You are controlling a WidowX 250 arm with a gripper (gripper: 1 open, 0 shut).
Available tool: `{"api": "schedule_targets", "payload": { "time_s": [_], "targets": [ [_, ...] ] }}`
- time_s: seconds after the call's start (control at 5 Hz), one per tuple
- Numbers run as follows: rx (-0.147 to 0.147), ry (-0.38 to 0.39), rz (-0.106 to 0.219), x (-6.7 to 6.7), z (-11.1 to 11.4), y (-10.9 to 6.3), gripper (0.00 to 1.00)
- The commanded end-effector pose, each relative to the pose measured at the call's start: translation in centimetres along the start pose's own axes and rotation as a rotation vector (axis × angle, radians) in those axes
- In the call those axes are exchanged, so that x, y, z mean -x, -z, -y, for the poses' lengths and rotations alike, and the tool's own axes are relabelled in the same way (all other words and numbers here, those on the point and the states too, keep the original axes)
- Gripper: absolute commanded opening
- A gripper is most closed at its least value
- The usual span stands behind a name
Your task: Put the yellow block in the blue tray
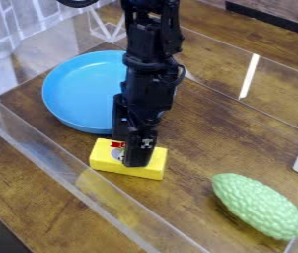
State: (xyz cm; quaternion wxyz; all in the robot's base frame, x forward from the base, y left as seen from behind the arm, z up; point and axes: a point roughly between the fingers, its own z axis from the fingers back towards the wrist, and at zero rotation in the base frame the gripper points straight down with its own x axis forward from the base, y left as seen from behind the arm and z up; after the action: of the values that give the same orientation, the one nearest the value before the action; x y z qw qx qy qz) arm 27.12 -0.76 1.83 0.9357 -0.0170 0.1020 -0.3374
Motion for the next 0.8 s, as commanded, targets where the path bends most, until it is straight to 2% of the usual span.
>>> {"api": "schedule_targets", "payload": {
  "time_s": [0.0, 0.2, 0.6],
  "targets": [
    [0.059, 0.015, -0.102, 2.5, -0.4, 3.1, 1.00],
    [0.064, 0.020, -0.105, 2.9, -0.5, 3.1, 1.00],
    [0.073, 0.022, -0.107, 3.4, -0.6, 1.8, 1.00]
  ]
}}
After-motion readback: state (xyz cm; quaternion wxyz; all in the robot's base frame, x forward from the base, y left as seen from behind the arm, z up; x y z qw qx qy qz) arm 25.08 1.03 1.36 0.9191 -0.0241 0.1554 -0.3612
